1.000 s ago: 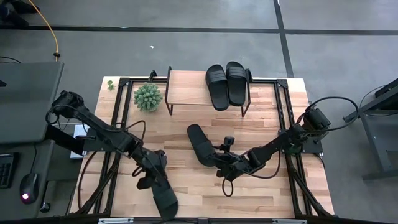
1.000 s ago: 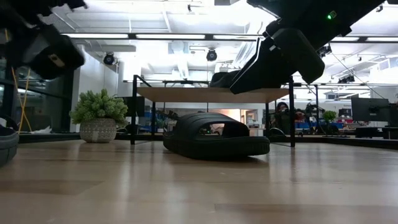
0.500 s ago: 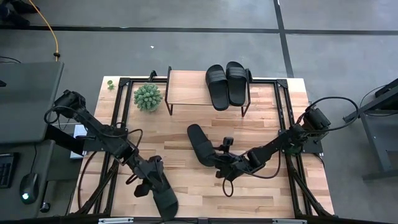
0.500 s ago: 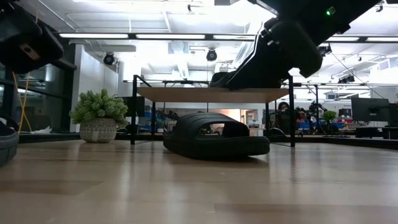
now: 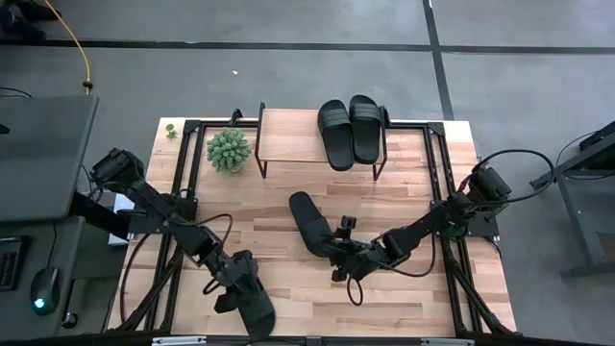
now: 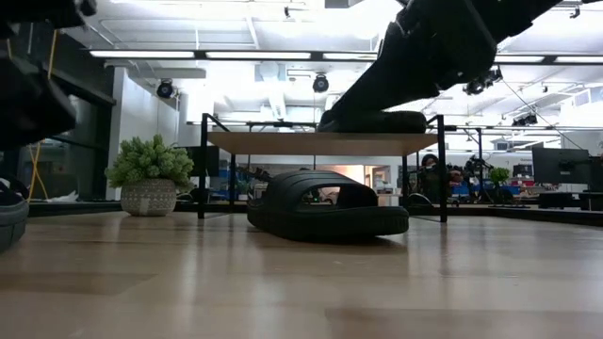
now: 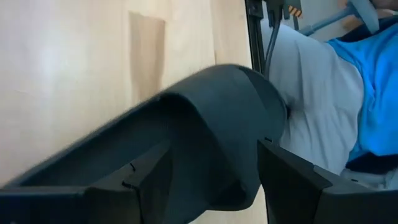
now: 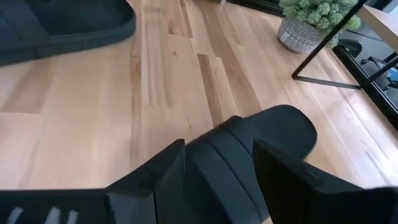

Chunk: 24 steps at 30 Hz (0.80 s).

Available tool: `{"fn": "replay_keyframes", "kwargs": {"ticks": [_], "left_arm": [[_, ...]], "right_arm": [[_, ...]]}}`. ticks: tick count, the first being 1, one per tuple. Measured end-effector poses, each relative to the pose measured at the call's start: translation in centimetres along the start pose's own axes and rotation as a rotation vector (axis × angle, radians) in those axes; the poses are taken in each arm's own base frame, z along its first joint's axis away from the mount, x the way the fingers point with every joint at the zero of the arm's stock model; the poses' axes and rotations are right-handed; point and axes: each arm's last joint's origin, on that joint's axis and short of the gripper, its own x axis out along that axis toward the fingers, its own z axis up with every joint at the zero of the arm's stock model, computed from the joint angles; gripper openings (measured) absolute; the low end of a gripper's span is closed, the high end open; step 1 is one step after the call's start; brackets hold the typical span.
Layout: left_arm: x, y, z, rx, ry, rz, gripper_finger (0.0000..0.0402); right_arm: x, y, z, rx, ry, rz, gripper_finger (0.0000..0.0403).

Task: Pick and place slides into the shelf
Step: Put the black slide on the shelf

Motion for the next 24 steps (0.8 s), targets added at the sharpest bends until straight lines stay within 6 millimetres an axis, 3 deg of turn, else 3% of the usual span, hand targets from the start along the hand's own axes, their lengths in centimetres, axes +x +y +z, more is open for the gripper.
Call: {"fn": "replay_keyframes", "kwargs": {"ticks": [8,19,24], "left_arm": [[1.9,0.1,-0.1,-0.019,0.025,-0.063,0.0211],[2.4,0.0,-0.1,-0.013,0.03,-0.087,0.021],[2.4,0.1,-0.1,-0.013,0.03,-0.086,0.0177]], "right_arm": [[-0.7,0.9,0.2,0.008,-0.039,0.012,0.0179],[-0.9,1.1,0.3,0.029,-0.051,0.017,0.0179],[-0.9,1.1,0.4,0.034,-0.057,0.017,0.0179]]}}
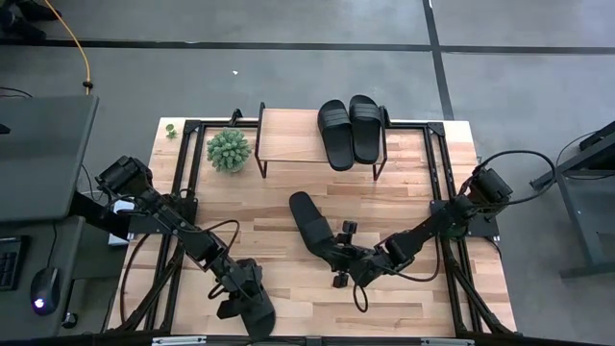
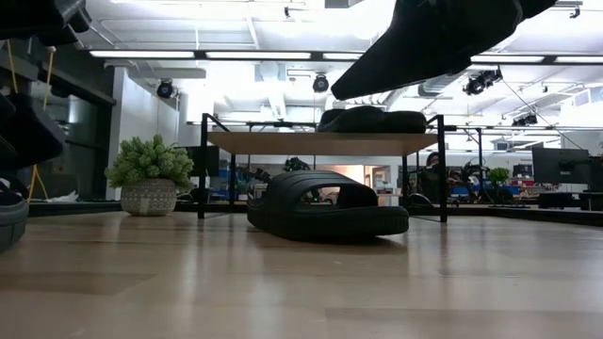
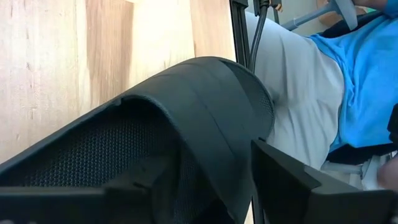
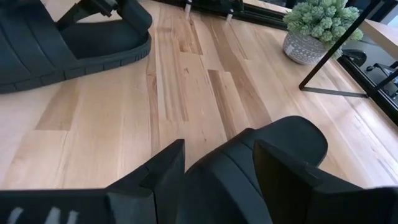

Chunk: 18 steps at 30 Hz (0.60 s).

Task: Pick and place slides into the shelf
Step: Put the black slide on the shelf

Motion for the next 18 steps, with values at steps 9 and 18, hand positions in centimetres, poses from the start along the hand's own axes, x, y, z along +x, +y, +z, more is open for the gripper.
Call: {"fn": "replay_keyframes", "kwargs": {"ticks": [9,18], "left_arm": [[-0.03,-0.07,0.03,0.002,0.002,-0.009,0.0061],[-0.07,-0.36,0.27,0.034,0.002,-0.034,0.0013]], "right_arm": [[-0.01,0.11,0.34,0.002,-0.026,0.02,0.0179],[-0.65,0.89,0.84,-0.033,-0.084,0.047,0.0179]]}}
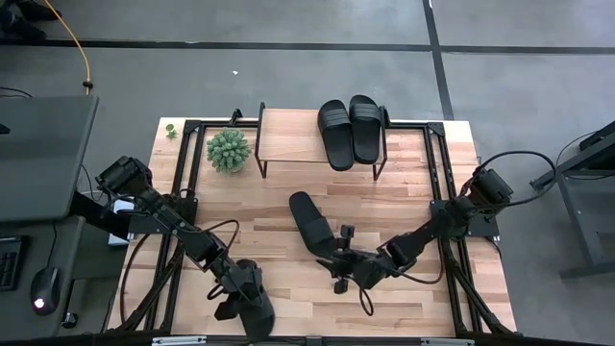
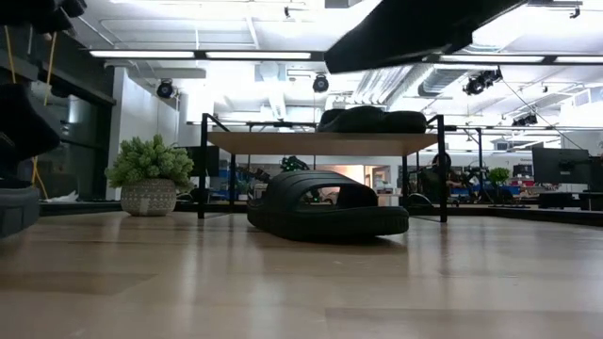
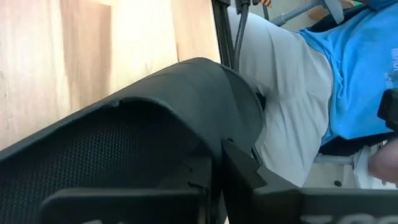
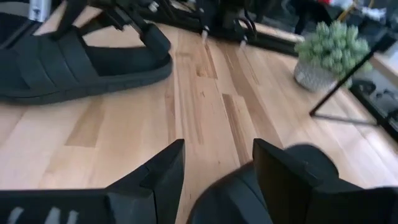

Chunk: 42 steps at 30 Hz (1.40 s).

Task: Pick and place slides into the shelf
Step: Put the black slide on the shelf

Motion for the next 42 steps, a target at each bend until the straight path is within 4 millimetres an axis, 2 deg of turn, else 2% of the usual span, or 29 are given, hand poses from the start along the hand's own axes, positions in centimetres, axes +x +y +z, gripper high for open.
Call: {"fn": "replay_keyframes", "kwargs": {"ticks": [5,15,18,22,27,33,38,42], "left_arm": [[-0.2,-1.0,1.0,0.058,-0.021,-0.014,0.0028],[-1.4,-3.9,3.9,0.188,0.005,0.074,0.0005],[-1.9,-4.5,4.6,0.222,0.007,0.126,0.0015],[-2.6,-5.3,5.4,0.263,0.007,0.19,0.003],[-3.9,-5.9,7.1,0.312,0.009,0.229,0.003],[-7.0,-5.7,10.1,0.314,-0.069,0.229,0.0013],[-9.8,-4.8,11.5,0.311,-0.118,0.204,0.001],[-11.4,-3.5,12.3,0.284,-0.135,0.227,0.0021]], "right_arm": [[-0.7,0.8,0.7,-0.061,-0.068,0.022,0.0179],[-2.3,2.7,1.6,-0.152,-0.139,0.05,0.0179],[-2.6,4.0,2.6,-0.227,-0.149,0.035,0.0179],[-2.5,6.2,4.9,-0.33,-0.144,-0.028,0.0179],[-1.7,8.4,6.9,-0.454,-0.048,-0.139,0.0179],[-1.3,9.6,7.6,-0.443,0.055,-0.267,0.0179],[-2.7,10.2,8.2,-0.434,0.055,-0.316,0.0179],[-3.7,10.6,8.9,-0.459,0.033,-0.344,0.0179]]}}
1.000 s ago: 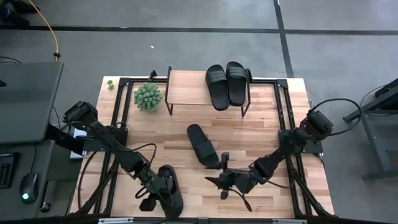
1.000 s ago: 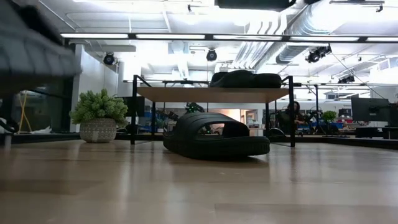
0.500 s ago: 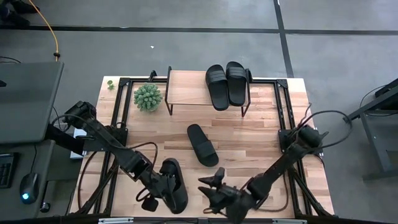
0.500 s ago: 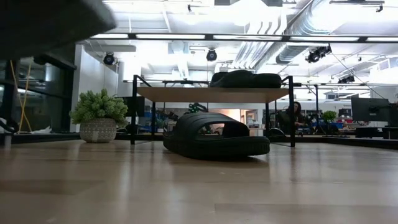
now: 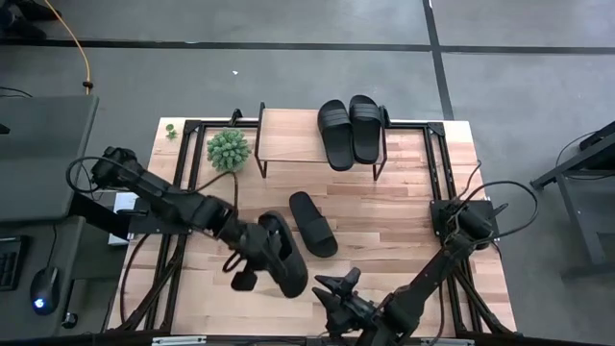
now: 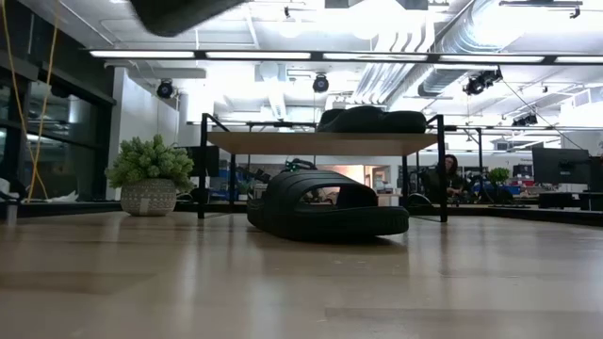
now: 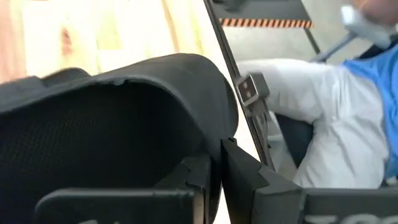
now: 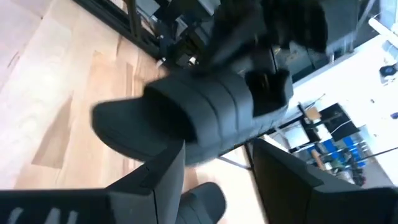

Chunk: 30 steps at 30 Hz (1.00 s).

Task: Pick and place slides into the shelf
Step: Put the black slide on the shelf

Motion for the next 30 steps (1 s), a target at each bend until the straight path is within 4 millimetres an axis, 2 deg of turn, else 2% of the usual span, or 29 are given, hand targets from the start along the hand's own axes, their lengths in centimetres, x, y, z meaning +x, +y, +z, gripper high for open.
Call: {"fn": "replay_keyframes", "kwargs": {"ticks": [4,11,19,30], "left_arm": [[-0.7,1.5,0.7,-0.033,-0.029,-0.02,0.0029],[-1.0,3.2,1.1,-0.031,-0.036,-0.027,0.0019],[-1.3,4.6,1.4,-0.028,-0.051,-0.021,0.0021],[-1.3,4.6,1.5,-0.027,-0.059,-0.023,0.0021]], "right_arm": [[0.3,-0.3,0.2,-0.038,0.004,-0.017,0.0179],[3.1,-1.4,-0.2,-0.11,0.062,-0.049,0.0179],[5.3,-2.2,-1.0,-0.163,0.121,-0.017,0.0179],[8.1,-3.2,-2.4,-0.206,0.198,-0.043,0.0179]]}}
